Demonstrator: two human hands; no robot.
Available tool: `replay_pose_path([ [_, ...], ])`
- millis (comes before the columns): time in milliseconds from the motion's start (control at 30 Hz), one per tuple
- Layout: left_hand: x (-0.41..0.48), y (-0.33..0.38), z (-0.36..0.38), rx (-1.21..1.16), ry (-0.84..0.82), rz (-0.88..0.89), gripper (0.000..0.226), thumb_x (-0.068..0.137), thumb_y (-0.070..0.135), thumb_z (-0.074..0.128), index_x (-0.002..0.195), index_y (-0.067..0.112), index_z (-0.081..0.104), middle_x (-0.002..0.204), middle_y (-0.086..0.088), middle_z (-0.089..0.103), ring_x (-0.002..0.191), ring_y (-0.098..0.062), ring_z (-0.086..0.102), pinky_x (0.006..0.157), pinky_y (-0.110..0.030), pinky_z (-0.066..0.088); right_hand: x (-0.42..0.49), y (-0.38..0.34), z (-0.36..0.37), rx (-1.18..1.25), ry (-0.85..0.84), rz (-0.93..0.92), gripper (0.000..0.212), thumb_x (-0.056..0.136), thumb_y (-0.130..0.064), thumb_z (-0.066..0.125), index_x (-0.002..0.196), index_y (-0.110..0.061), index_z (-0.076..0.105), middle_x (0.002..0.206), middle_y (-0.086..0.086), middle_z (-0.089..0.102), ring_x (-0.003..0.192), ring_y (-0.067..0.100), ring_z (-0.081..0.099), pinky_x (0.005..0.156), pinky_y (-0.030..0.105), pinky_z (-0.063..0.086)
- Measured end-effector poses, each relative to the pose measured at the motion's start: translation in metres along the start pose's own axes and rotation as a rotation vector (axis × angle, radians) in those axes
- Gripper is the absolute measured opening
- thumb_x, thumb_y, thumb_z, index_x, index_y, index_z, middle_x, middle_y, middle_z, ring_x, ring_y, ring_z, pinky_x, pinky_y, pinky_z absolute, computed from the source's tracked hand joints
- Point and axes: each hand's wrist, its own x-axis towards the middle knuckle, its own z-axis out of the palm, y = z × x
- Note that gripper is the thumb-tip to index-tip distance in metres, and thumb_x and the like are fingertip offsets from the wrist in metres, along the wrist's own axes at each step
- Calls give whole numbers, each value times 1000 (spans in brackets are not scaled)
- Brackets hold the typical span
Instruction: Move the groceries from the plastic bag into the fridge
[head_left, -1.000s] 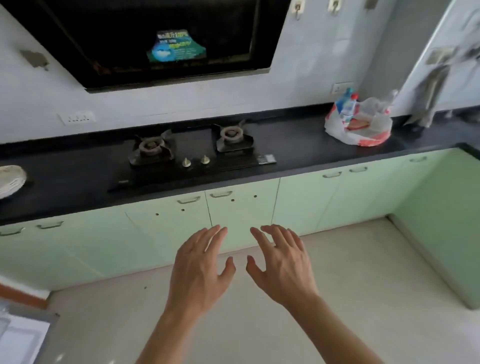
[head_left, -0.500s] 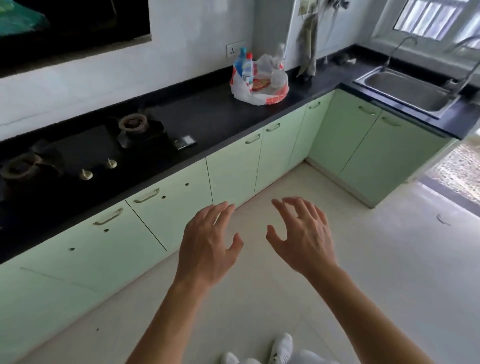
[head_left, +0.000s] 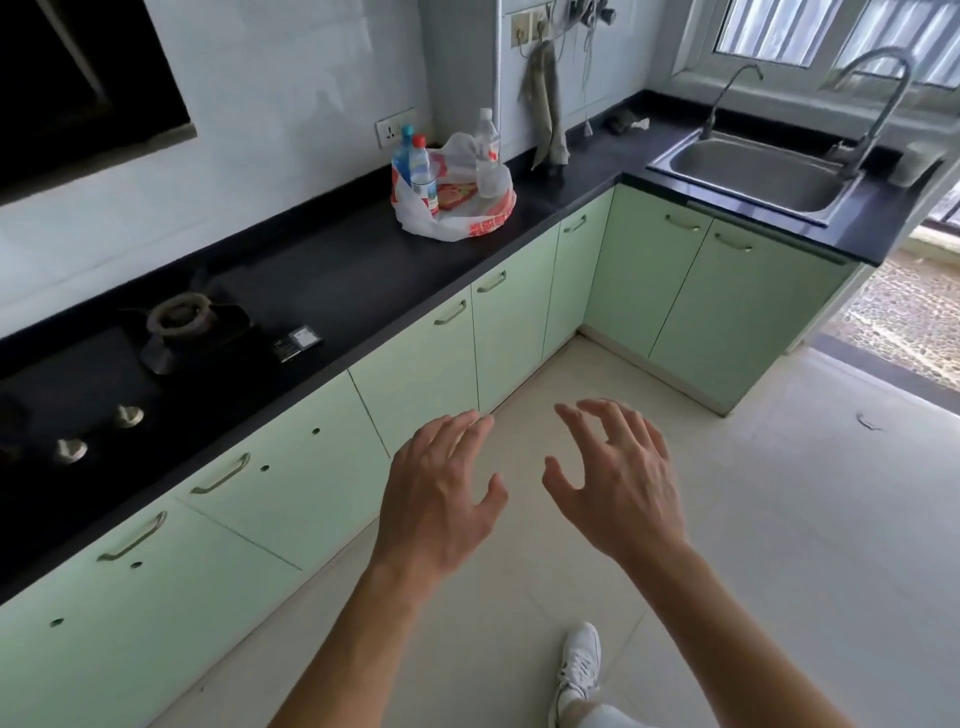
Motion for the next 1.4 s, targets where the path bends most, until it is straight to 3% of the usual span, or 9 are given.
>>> replay_pose_path([
  [333, 147, 76, 44, 45, 19, 10, 60, 89, 50, 36, 141, 22, 50, 143, 1, 55, 131, -20, 50, 104, -42, 47, 116, 115, -8, 0, 12, -10, 57, 86, -52, 52, 134, -23, 58, 130, 3, 62, 123, 27, 56, 107, 46, 45],
  [667, 231, 94, 78, 40, -16, -4, 59, 87, 49, 43, 139, 24, 52, 141, 3, 56, 129, -19, 52, 102, -40, 48, 188, 164, 18, 47, -54, -9, 57, 85, -53, 51, 133, -24, 58, 124, 1, 65, 119, 26, 59, 106, 45, 46],
  [1200, 429, -3, 98, 31, -3, -64, 59, 88, 54, 43, 138, 24, 53, 139, 0, 59, 127, -22, 57, 96, -44, 52, 407, 158, 89, -12, -125, -57, 58, 86, -56, 48, 136, -28, 54, 130, 1, 64, 126, 25, 57, 107, 45, 47],
  [1400, 495, -52, 98, 16, -24, -75, 61, 90, 53, 38, 144, 27, 46, 148, 3, 50, 136, -19, 46, 107, -43, 46, 482, 144, 116, -18, -131, -53, 56, 88, -54, 54, 137, -27, 54, 130, 2, 64, 124, 27, 59, 105, 47, 48],
])
